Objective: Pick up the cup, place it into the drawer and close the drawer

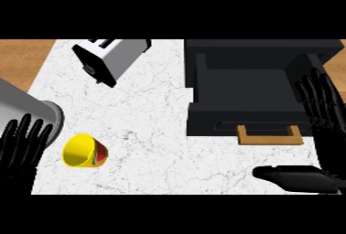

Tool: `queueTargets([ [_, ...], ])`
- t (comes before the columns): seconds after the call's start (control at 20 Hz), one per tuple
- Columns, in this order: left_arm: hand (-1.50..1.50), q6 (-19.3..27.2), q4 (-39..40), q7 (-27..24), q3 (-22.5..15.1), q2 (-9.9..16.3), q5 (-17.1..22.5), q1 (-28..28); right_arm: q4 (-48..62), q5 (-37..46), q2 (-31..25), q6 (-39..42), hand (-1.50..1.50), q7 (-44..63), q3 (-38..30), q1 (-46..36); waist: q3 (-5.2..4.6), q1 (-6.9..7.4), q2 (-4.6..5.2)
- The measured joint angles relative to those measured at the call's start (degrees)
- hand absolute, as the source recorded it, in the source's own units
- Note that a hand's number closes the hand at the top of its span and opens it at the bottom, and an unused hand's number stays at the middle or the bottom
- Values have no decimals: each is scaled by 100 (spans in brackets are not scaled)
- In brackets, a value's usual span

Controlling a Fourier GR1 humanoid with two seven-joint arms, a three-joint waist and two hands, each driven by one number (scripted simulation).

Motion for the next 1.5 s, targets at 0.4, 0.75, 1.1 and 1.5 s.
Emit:
queueTargets([
  [0.4, -150, -188, 1389, -1012, 379, -65, -603, 67, 272, 53, 5, 70, -150, -356, -100, 52, -1, -8, 2],
  [0.75, -150, -170, 3000, -1861, 738, 31, -1061, -328, 304, 10, -20, 103, -150, -226, -171, -155, 0, -17, 4],
  [1.1, -150, -212, 4396, -2522, 1024, 227, -1260, -858, 163, -43, -5, 235, -150, -235, -205, 39, 1, -24, 3],
  [1.5, -150, -455, 6322, -3763, 1262, 497, -1395, -1524, 368, 28, 41, 257, -150, -377, -239, -58, -1, -26, 4],
])
